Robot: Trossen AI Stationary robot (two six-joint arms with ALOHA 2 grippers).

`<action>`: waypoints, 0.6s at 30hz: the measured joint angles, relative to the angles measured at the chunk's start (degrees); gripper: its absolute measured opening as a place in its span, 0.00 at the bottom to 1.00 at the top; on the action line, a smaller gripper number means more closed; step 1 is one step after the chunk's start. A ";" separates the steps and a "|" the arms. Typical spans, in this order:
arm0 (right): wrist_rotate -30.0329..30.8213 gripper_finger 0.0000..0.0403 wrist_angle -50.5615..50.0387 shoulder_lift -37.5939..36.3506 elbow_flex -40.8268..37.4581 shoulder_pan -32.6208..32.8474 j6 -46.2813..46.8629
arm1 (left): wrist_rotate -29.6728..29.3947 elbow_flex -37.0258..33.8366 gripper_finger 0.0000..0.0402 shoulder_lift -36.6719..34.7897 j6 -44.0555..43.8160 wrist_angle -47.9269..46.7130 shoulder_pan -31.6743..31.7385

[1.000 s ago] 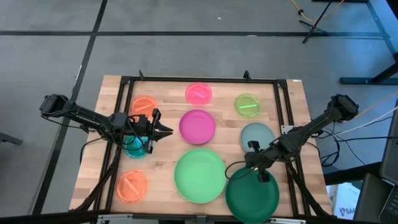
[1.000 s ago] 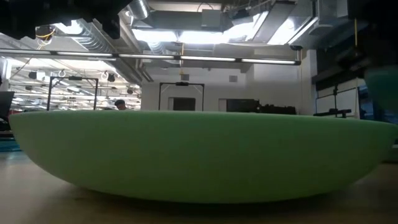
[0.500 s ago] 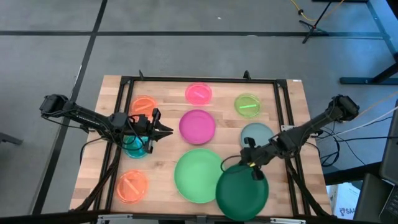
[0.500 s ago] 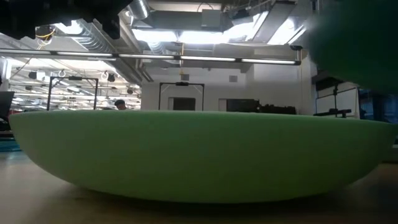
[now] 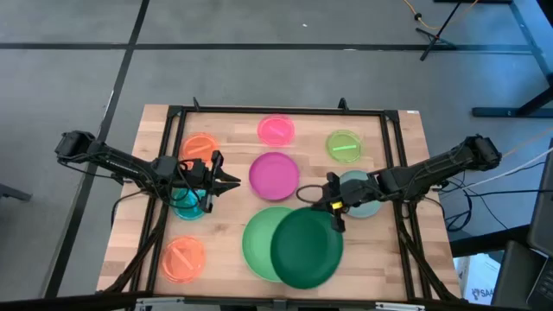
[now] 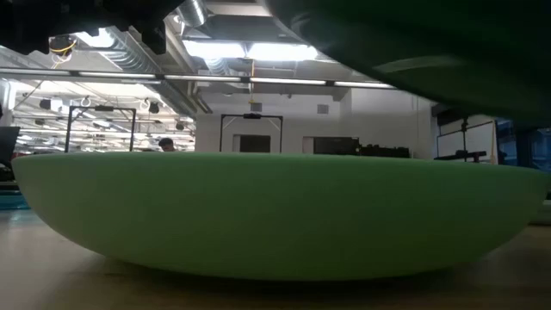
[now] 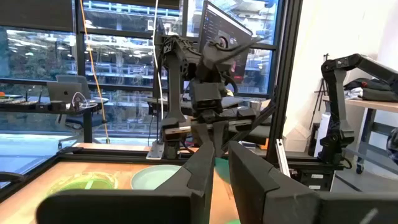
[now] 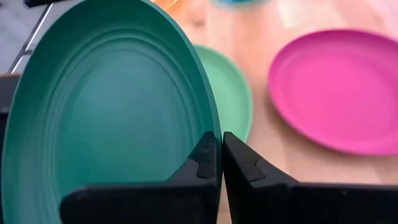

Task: Stack plastic plates
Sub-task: Stack the dark green plate on top of the light green plate

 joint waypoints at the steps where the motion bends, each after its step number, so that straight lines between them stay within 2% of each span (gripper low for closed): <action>1: 0.00 0.00 0.72 0.27 0.00 -0.59 -0.65 | -0.01 0.00 0.11 0.00 0.00 0.00 -0.01; 11: -0.45 0.00 11.83 7.53 0.07 -5.59 -3.01 | -0.01 -0.04 0.11 -0.02 0.03 0.58 0.00; 18: -2.58 0.00 17.51 14.30 0.04 -6.57 -3.00 | -0.01 -0.04 0.11 -0.02 0.01 0.59 0.05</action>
